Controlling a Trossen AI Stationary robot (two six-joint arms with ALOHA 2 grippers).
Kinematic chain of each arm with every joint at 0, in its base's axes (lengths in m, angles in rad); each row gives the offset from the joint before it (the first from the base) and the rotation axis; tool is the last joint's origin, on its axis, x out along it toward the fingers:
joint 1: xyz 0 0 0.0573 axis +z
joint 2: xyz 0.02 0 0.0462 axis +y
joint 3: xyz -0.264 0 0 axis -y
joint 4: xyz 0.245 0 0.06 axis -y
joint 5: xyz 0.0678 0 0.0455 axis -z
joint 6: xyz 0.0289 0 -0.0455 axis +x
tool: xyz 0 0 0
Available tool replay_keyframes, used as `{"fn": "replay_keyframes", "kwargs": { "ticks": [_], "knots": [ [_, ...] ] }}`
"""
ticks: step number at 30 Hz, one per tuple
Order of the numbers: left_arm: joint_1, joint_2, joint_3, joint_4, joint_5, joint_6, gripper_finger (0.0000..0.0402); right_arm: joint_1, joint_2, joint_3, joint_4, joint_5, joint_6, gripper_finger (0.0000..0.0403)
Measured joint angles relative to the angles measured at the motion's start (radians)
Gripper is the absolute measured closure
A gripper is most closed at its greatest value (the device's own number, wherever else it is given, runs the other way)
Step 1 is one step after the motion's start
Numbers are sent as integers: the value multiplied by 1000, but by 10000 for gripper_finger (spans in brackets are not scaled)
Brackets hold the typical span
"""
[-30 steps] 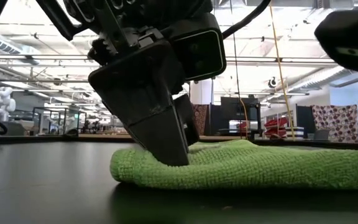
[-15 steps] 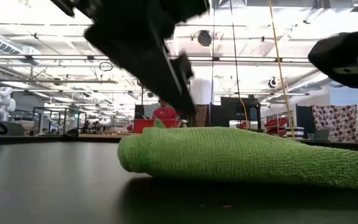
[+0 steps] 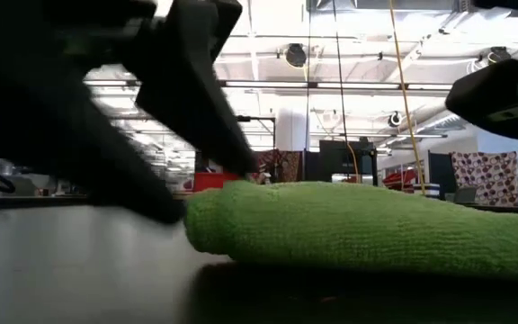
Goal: Roll towel into tight, uniform cylinder
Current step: Roll the green towel
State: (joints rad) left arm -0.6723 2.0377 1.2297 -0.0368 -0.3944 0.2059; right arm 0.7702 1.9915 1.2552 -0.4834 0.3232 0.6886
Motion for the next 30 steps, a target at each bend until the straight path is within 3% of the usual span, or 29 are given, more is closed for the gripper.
{"fn": "replay_keyframes", "kwargs": {
  "ticks": [5,10,17,24,28,30],
  "knots": [
    [-26,69,0,61,-71,44,201,-13,0,0,6,-17,0,401],
    [-35,96,5,94,-217,51,201,-15,0,0,22,-26,0,401],
    [14,99,3,103,-199,63,208,-17,0,0,38,-44,1,401],
    [30,100,3,86,-148,114,300,-17,0,0,50,-64,9,401],
    [43,100,3,85,-56,134,373,-17,-5,0,46,-69,10,401],
    [60,96,2,77,19,124,390,-16,-12,0,33,-71,8,401]
  ]
}}
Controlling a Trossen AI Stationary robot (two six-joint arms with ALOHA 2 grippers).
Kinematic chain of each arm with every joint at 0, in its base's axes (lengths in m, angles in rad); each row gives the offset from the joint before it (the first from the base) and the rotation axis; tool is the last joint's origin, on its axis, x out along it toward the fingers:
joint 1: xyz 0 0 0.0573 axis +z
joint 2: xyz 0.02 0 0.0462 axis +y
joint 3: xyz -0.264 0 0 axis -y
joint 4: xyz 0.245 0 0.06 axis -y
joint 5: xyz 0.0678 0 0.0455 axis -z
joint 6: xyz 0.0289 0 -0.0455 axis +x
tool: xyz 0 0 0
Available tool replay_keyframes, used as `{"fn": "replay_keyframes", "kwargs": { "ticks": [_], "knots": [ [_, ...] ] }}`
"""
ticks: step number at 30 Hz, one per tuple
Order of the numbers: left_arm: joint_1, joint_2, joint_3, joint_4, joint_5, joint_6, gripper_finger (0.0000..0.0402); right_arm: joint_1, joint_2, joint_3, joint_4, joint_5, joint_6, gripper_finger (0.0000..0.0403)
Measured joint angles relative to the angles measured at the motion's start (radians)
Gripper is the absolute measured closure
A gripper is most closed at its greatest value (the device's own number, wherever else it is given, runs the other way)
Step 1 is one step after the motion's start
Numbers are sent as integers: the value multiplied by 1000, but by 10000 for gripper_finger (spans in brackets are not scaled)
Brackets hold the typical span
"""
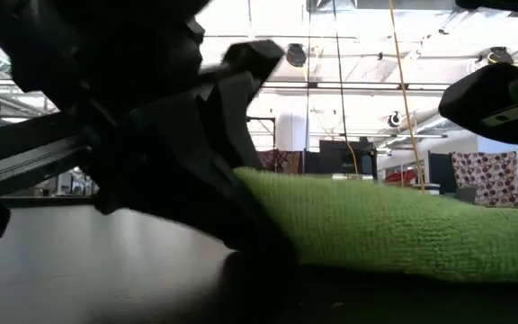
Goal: Roll towel into tight, uniform cylinder
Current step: Roll the green towel
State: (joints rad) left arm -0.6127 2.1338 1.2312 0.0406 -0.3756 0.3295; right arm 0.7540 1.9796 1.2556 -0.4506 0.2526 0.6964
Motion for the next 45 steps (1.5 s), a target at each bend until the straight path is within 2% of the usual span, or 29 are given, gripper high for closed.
{"fn": "replay_keyframes", "kwargs": {
  "ticks": [4,10,14,17,23,26,32,38,45],
  "knots": [
    [63,-9,-1,-6,191,-99,388,7,-12,0,-38,7,-26,376],
    [173,-9,0,-18,523,-287,388,57,-41,0,-97,117,-50,269],
    [224,-8,1,-9,678,-356,388,95,-51,0,-128,210,-44,212],
    [260,-6,1,-7,769,-431,388,130,-48,0,-88,289,-99,195],
    [311,-5,-1,-9,865,-556,388,173,-1,1,8,399,-249,203],
    [324,-5,-1,-11,878,-589,388,182,29,1,6,456,-257,213],
    [335,-5,-1,-3,886,-637,388,175,102,1,47,486,-278,236],
    [339,-5,0,3,904,-675,388,172,127,4,34,570,-194,270],
    [338,-6,0,3,918,-683,388,147,129,3,-36,535,-30,355]
  ]
}}
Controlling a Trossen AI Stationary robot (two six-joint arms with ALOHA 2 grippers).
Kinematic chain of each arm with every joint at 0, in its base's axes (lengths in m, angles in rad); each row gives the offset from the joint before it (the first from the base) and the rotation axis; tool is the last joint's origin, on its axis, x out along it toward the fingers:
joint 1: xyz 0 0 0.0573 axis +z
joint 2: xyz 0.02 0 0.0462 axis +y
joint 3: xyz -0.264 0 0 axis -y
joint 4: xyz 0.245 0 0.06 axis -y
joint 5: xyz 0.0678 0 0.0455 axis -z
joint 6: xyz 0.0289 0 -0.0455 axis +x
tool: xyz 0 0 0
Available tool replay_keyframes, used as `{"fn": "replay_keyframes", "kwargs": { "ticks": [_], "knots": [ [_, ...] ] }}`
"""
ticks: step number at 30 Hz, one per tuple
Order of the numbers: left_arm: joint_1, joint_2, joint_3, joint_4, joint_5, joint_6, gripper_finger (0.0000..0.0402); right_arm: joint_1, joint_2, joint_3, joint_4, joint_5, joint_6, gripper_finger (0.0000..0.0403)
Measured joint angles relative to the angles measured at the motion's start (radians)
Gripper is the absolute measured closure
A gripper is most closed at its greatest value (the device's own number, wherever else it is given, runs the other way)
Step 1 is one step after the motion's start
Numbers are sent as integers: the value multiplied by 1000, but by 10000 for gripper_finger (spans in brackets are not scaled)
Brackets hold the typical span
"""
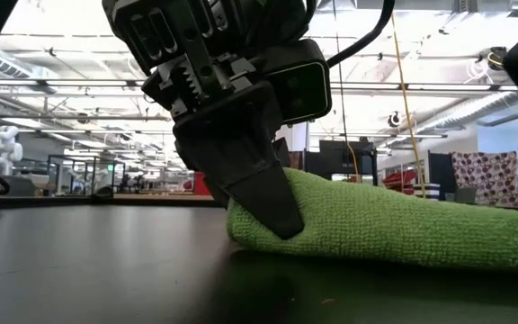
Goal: Roll towel into tight, uniform cylinder
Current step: Roll the green towel
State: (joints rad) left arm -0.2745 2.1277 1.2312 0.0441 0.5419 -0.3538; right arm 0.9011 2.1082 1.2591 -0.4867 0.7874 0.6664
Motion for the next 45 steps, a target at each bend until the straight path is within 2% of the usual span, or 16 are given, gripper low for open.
{"fn": "replay_keyframes", "kwargs": {
  "ticks": [4,11,15,22,30,32,38,45],
  "knots": [
    [-2,0,0,-1,1,11,359,-7,-4,0,-3,-41,48,395],
    [-18,-40,6,-11,-5,90,208,-22,-35,-3,-17,-124,198,393],
    [-44,-111,14,-27,-133,170,160,-48,-59,-3,-13,-211,230,399],
    [-147,-207,15,-151,-502,401,153,-89,-90,-4,-14,-322,228,400],
    [-312,-186,7,-181,-843,639,153,-113,-92,-4,17,-349,191,400],
    [-325,-164,5,-182,-875,653,153,-116,-92,-4,35,-348,161,400],
    [-328,-97,5,-167,-876,659,153,-124,-91,-5,101,-312,70,400],
    [-331,-52,11,-154,-892,704,168,-137,-91,-5,119,-270,68,400]
  ]
}}
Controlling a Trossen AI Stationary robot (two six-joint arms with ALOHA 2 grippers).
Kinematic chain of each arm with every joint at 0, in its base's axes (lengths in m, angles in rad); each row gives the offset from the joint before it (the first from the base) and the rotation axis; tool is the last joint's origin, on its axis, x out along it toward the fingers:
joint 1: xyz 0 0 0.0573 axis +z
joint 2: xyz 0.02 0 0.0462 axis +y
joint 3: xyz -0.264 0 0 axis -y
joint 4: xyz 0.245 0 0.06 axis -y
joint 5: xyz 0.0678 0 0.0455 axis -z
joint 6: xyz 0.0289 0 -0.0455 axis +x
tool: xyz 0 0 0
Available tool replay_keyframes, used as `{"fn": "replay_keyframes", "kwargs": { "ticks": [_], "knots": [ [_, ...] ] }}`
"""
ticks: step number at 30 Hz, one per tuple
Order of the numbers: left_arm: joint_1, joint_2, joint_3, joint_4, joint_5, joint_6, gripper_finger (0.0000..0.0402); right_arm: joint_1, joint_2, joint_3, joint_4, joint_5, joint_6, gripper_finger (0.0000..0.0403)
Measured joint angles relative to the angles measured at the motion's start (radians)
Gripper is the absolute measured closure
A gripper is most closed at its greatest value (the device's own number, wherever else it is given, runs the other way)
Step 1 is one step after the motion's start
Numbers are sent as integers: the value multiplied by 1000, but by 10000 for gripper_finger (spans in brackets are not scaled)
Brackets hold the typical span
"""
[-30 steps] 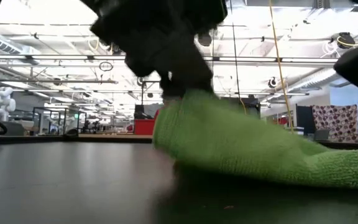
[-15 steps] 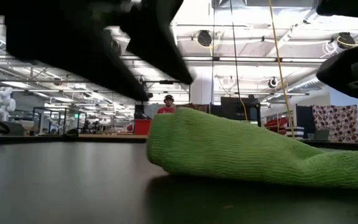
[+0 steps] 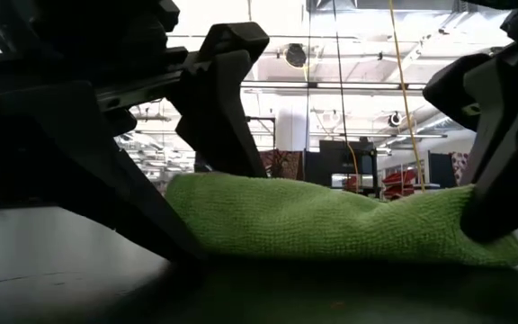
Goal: Roll towel into tight, uniform cylinder
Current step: Roll the green towel
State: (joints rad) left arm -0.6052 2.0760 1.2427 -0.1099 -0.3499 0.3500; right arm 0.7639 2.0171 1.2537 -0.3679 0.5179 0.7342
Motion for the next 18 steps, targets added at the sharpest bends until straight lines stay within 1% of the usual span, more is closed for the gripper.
{"fn": "replay_keyframes", "kwargs": {
  "ticks": [2,5,12,14,16,18],
  "knots": [
    [0,4,0,-3,0,-1,181,-4,0,0,1,2,3,400],
    [8,5,0,-19,1,-3,213,-5,0,0,5,3,2,400],
    [41,8,-26,-16,18,-3,324,-4,0,2,47,3,-37,389],
    [54,8,-36,-11,44,-3,355,-4,0,2,44,3,-40,388],
    [70,7,-39,-15,96,-3,382,-2,0,2,43,3,-61,386],
    [89,6,-39,-21,163,-19,391,2,0,2,43,3,-91,377]
  ]
}}
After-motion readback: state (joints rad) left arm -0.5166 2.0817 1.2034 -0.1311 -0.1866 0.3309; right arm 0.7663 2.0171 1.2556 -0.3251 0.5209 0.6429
